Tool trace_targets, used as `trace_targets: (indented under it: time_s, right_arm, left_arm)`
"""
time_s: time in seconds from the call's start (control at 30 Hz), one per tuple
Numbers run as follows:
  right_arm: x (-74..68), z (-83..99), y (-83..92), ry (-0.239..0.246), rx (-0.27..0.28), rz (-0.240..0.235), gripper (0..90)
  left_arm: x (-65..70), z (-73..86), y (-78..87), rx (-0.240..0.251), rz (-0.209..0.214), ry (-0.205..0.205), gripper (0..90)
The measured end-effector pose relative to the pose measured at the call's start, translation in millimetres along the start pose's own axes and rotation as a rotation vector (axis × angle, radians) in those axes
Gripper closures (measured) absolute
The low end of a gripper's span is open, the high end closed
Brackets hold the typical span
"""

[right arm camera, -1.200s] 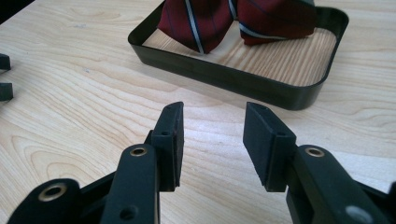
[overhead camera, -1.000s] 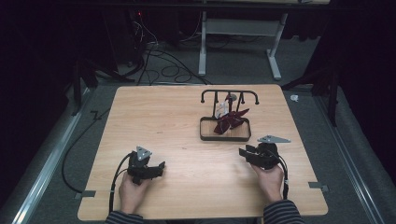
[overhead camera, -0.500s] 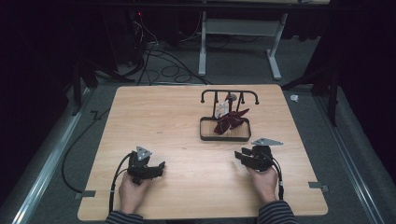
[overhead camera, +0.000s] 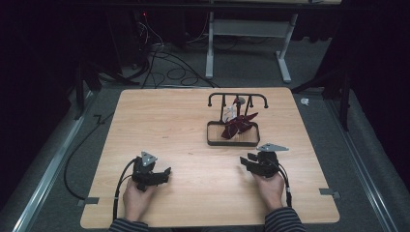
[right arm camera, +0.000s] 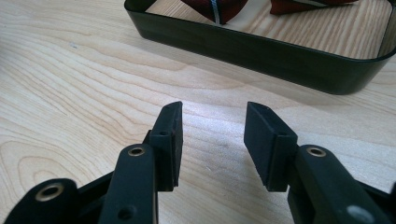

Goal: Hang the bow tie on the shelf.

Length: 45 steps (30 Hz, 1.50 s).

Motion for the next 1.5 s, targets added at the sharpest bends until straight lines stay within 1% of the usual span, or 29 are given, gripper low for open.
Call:
trace_targets:
  time_s: [0.13, 0.33, 0.57, 0.77, 0.93, 1.13, 1.27, 1.37, 1.43, 1.5]
  right_arm:
    - [-0.3, 1.0, -2.4, 0.008, -0.008, 0.010, 58.9]
    - [-1.8, 2.0, -6.2, 0.011, -0.008, 0.009, 58.9]
    - [-2.9, 1.7, -6.5, 0.015, 0.002, 0.007, 59.0]
    - [-3.8, 2.5, -8.6, 0.019, 0.000, 0.007, 58.6]
    - [-7.3, 4.9, -13.2, 0.024, -0.006, 0.001, 58.3]
    - [-10.9, 6.1, -16.6, 0.041, -0.005, 0.002, 56.8]
    - [-11.0, 6.4, -17.0, 0.045, -0.012, -0.001, 53.8]
    - [-12.8, 7.2, -17.1, 0.060, -0.018, 0.004, 51.3]
    - [-14.8, 7.9, -17.7, 0.087, -0.017, 0.021, 49.9]
    - [-18.5, 9.5, -18.5, 0.126, -0.021, 0.050, 48.3]
  left_arm:
    - [0.0, 0.0, 0.0, 0.000, 0.000, 0.000, 17.3]
    - [0.0, 0.0, 0.0, 0.000, 0.000, 0.000, 17.3]
    - [0.0, 0.0, 0.0, 0.000, 0.000, 0.000, 17.3]
    - [0.0, 0.0, 0.0, 0.000, 0.000, -0.001, 17.3]
    - [0.0, 0.0, 0.0, 0.000, 0.000, 0.000, 17.3]
    - [0.0, 0.0, 0.0, 0.000, 0.000, 0.000, 17.3]
    - [0.0, 0.0, 0.0, 0.000, 0.000, 0.000, 17.3]
    - [0.0, 0.1, 0.0, 0.000, 0.000, 0.000, 17.3]
    - [0.1, 0.1, 0.0, 0.002, -0.002, 0.000, 17.3]
    - [0.1, 0.1, 0.0, 0.002, -0.002, 0.001, 17.3]
Point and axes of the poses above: each handheld gripper's, and its own axes: y roughly backward along the jaws, z roughly out of its underside, x roughly to its right, the point moved 5 cm from there along -y, roughly forward along the jaws, and after that the axes turned 12 degrees about -y, right-handed, at the moved point
